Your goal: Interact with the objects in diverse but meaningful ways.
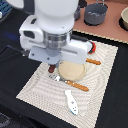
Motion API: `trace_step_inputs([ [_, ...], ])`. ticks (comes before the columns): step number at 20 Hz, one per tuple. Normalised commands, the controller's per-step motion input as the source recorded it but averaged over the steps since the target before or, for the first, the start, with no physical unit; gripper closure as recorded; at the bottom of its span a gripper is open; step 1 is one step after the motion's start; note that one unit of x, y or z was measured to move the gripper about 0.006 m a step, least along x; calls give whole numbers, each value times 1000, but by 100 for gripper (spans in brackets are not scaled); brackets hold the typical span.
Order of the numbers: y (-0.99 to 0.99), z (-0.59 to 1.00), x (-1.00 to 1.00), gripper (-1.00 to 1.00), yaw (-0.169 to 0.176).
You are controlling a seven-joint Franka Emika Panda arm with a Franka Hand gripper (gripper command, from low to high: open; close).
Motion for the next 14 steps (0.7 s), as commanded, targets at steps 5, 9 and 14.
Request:
trace_step_inputs([
  [5,-555,-309,-107,100,13],
  [9,-521,-517,-199,100,23],
  [14,-283,-631,-238,100,55],
])
